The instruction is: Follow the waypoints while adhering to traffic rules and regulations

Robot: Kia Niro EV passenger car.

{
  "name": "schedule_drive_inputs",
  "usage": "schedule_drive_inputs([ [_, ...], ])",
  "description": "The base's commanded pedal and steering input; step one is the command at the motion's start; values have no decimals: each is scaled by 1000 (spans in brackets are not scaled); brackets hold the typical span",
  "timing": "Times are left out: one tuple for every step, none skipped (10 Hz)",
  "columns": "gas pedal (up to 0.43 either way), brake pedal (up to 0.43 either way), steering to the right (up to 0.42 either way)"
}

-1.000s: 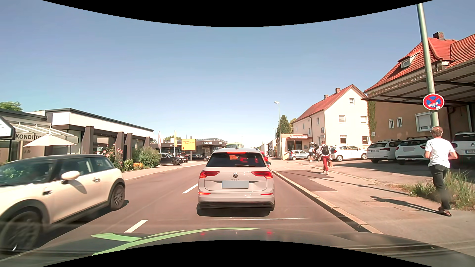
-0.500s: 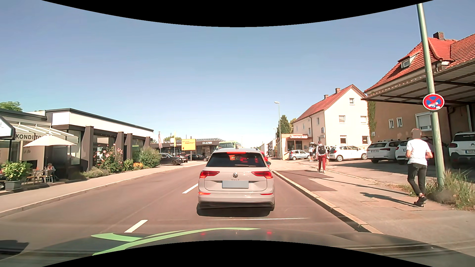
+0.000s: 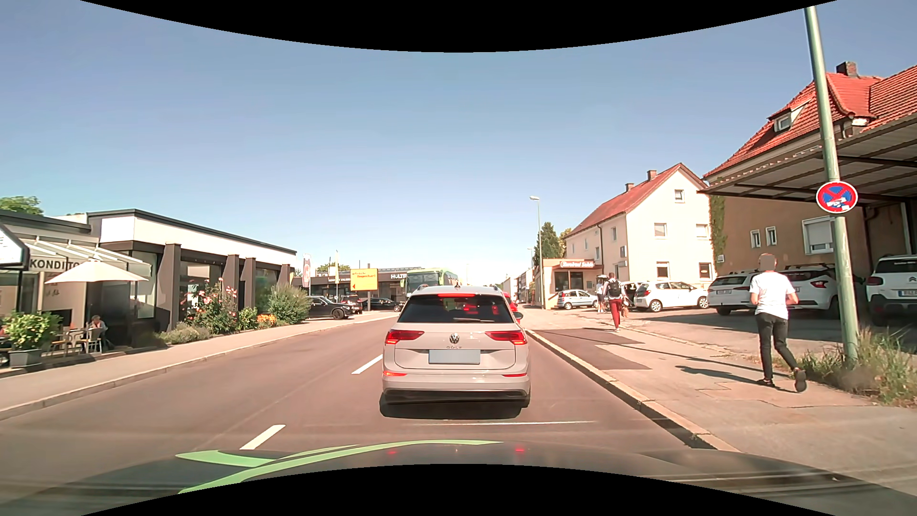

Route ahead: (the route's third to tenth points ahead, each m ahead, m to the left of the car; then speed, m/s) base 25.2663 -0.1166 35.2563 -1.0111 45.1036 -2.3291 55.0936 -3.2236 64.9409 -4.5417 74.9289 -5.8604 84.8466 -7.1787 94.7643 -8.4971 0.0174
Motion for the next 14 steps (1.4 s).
schedule_drive_inputs([
  [0,268,11],
  [0,268,11],
  [0,268,11],
  [0,268,11],
  [0,262,11],
  [0,268,11],
  [0,268,11],
  [0,268,11],
  [0,262,11],
  [0,262,11],
  [0,268,11],
  [0,262,11],
  [0,262,11],
  [0,268,11],
])
